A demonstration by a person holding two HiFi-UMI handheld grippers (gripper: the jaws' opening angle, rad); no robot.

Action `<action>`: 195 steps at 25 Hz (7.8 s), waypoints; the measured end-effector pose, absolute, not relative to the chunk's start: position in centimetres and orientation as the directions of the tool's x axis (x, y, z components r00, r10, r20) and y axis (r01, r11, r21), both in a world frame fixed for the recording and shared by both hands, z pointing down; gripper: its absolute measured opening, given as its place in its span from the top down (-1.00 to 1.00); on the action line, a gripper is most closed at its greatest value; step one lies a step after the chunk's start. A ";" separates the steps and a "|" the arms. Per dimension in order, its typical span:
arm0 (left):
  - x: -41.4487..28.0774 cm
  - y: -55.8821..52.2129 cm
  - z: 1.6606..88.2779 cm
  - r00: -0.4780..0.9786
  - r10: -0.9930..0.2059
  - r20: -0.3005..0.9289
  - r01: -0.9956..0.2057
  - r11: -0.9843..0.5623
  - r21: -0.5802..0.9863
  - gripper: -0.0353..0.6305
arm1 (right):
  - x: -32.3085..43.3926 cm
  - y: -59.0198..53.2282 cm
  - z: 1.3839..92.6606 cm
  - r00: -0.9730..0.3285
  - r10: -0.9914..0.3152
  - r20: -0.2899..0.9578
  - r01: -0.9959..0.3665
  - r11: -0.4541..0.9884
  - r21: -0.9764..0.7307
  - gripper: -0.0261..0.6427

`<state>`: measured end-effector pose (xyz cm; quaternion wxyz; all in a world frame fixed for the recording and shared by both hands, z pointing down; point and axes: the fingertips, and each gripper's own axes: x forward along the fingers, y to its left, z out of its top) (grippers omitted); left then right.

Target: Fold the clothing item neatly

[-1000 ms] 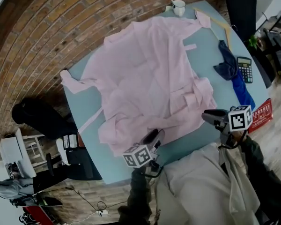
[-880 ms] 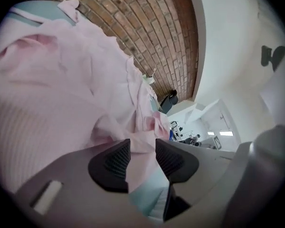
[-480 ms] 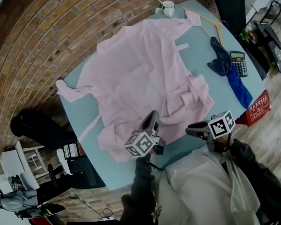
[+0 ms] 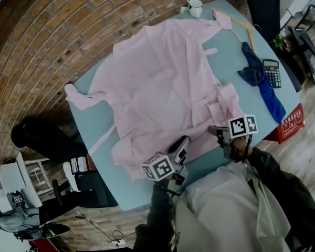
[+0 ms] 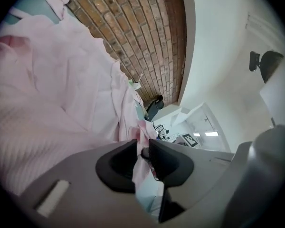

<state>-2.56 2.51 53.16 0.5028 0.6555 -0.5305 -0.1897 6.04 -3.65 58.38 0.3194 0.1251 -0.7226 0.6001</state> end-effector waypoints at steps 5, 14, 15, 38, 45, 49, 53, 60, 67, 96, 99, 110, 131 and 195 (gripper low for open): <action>-5.0 1.2 53.6 0.313 -0.898 0.309 -0.589 0.072 0.805 0.45 | 2.8 -9.2 54.9 -0.807 0.057 0.588 -0.488 0.497 -0.717 0.89; -10.4 3.6 55.4 0.089 -0.884 0.460 -0.744 0.248 0.621 0.41 | 3.8 -7.9 54.3 -0.781 0.329 0.532 -0.325 0.512 -0.795 0.72; -10.5 4.4 55.0 0.081 -0.890 0.450 -0.735 0.252 0.630 0.76 | 5.0 -7.4 53.4 -0.807 0.323 0.494 -0.303 0.491 -0.816 0.72; -12.7 -5.0 49.5 -0.150 -0.890 0.431 -0.859 0.333 0.389 0.87 | -0.7 -42.4 48.4 -0.704 -0.606 0.369 -0.600 0.787 0.147 0.78; -15.0 -9.1 51.4 -0.208 -0.852 0.480 -0.836 0.410 0.366 0.87 | -1.0 -50.8 52.8 -0.580 -0.707 0.405 -0.566 0.707 0.424 0.61; -16.4 -13.7 51.3 -0.218 -0.846 0.487 -0.872 0.393 0.292 0.87 | -1.4 -53.9 54.9 -0.553 -0.701 0.451 -0.527 0.713 0.462 0.52; -16.5 -18.4 51.9 -0.175 -0.849 0.499 -0.901 0.343 0.267 0.76 | -1.4 -55.4 57.4 -0.515 -0.691 0.506 -0.465 0.722 0.513 0.48; -14.8 -22.3 53.4 -0.114 -0.854 0.507 -0.917 0.287 0.277 0.71 | -3.1 -56.8 59.9 -0.461 -0.627 0.629 -0.294 0.776 0.558 0.57; -14.7 -21.8 53.4 -0.092 -0.860 0.503 -0.898 0.290 0.330 0.65 | -3.0 -53.9 53.0 -0.517 -0.687 0.510 -0.450 0.725 0.522 0.88; -25.5 1.7 47.9 -0.386 -0.812 0.438 -0.770 0.545 0.331 0.87 | -9.6 -7.0 49.8 -0.819 0.094 0.566 0.010 0.989 -0.150 0.87; -29.3 4.9 48.4 -0.445 -0.780 0.440 -0.739 0.598 0.312 0.87 | -9.2 -5.2 50.6 -0.836 0.041 0.548 -0.063 0.984 -0.169 0.91; -51.2 10.4 51.9 -0.643 -0.587 0.492 -0.590 0.789 0.171 0.79 | -10.1 -2.9 58.7 -0.731 -0.011 0.683 -0.184 0.966 -0.182 0.91; -62.0 2.1 48.8 -0.630 -0.743 0.225 -0.766 0.643 -0.023 0.76 | -11.3 -2.4 60.0 -0.681 -0.111 0.724 -0.183 0.983 -0.021 0.91; -9.5 20.2 61.1 -0.231 -0.695 0.680 -0.964 0.070 -0.256 -0.04 | 13.2 -3.4 62.0 -0.505 -0.152 0.850 0.271 0.907 0.323 0.35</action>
